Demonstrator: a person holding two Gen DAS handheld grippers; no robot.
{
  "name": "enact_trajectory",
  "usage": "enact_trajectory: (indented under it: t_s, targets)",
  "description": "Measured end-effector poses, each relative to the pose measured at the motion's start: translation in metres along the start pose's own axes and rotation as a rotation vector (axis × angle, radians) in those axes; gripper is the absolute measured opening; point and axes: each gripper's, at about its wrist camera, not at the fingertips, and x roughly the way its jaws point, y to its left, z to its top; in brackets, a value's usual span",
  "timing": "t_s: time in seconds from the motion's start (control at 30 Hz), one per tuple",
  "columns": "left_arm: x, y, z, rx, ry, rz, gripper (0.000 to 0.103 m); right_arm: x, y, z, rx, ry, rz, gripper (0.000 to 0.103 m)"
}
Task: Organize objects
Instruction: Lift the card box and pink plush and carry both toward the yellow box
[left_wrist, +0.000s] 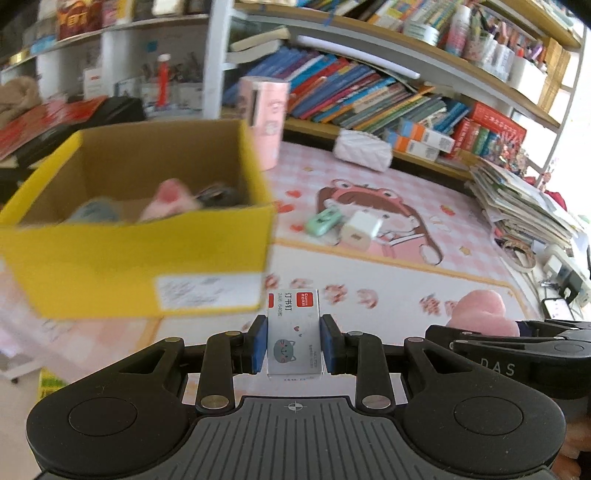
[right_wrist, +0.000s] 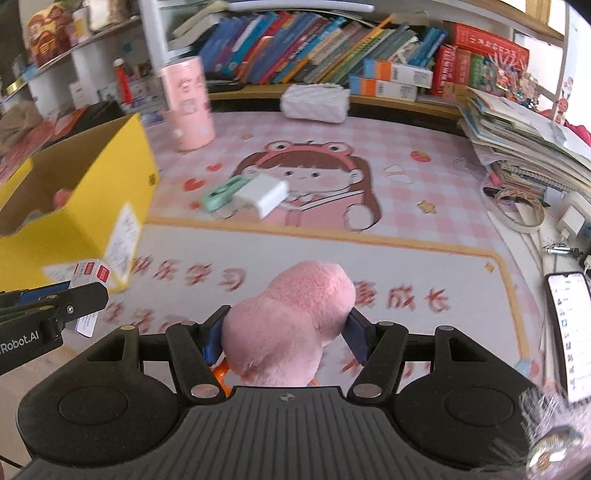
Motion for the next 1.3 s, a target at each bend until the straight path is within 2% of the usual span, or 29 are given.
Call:
enact_trajectory:
  t_s: [0.2, 0.43, 0.8, 1.03, 1.3]
  targets:
    - [-0.028, 0.039, -0.02, -0.049, 0.001, 0.043, 0.028, -0.016, 0.048, -0.025, -0.066, 0.014, 0.052, 0.061]
    - [-0.059, 0.073, -0.04, -0.06, -0.013, 0.082, 0.028, -0.025, 0.09, -0.047, -0.09, 0.028, 0.096, 0.061]
    - [-0.098, 0.115, -0.055, -0.099, -0.061, 0.146, 0.028, -0.038, 0.143, -0.062, -0.144, 0.009, 0.164, 0.061]
    - [-0.112, 0.123, -0.055, -0.106, -0.098, 0.152, 0.028, -0.05, 0.164, -0.064, -0.184, -0.019, 0.174, 0.061]
    - [-0.118, 0.121, -0.046, -0.083, -0.151, 0.157, 0.028, -0.059, 0.167, -0.056, -0.197, -0.07, 0.15, 0.061]
